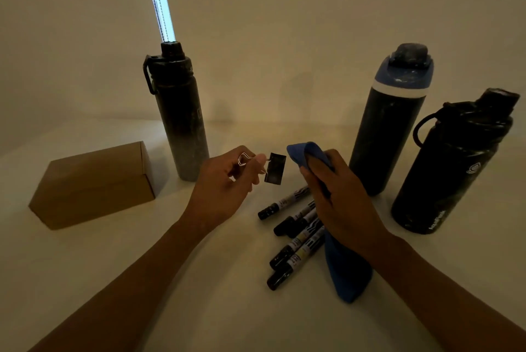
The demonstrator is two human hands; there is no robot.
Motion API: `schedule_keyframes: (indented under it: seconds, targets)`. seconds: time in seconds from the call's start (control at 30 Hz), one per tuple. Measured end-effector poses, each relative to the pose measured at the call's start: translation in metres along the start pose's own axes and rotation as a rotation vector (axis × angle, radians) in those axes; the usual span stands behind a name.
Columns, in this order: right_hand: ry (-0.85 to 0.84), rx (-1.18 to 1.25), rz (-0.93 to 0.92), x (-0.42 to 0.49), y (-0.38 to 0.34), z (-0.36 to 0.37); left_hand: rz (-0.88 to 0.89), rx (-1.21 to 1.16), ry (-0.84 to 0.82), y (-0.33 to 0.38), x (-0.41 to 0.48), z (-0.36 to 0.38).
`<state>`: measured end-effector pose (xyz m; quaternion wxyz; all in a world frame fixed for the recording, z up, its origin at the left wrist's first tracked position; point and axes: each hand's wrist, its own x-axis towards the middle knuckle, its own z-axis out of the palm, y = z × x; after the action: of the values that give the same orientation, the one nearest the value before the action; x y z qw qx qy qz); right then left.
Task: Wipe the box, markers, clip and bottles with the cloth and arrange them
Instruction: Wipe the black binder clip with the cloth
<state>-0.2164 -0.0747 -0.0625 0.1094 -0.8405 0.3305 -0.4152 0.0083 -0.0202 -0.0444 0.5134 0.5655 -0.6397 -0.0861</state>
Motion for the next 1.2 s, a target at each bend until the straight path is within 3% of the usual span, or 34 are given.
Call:
schedule_keyframes:
  seconds: [0.1,0.23,0.43,0.67,0.8,0.97,1.2]
  targets:
    - [0.058,-0.093,-0.081,0.005,0.002,0.013,0.054,0.038,0.017,0.000,0.001,-0.005]
    - [-0.011,-0.316,-0.200,0.003,0.004,0.017,0.081,0.061,-0.002,-0.003,0.002,-0.009]
    - [-0.023,-0.475,-0.224,0.003,-0.004,0.014,-0.019,-0.045,-0.024,0.001,0.002,-0.012]
    - [-0.033,-0.512,-0.271,-0.001,-0.003,0.010,-0.075,-0.159,-0.090,-0.004,0.001,-0.013]
    - [-0.038,-0.524,-0.289,-0.002,-0.009,0.006,-0.058,-0.088,-0.077,-0.003,0.001,-0.012]
    - [-0.197,-0.565,-0.337,-0.011,-0.022,0.011,-0.036,-0.035,-0.031,-0.006,0.003,-0.014]
    - [-0.025,-0.520,-0.230,0.001,-0.010,0.000,-0.013,-0.004,-0.050,0.001,0.002,-0.017]
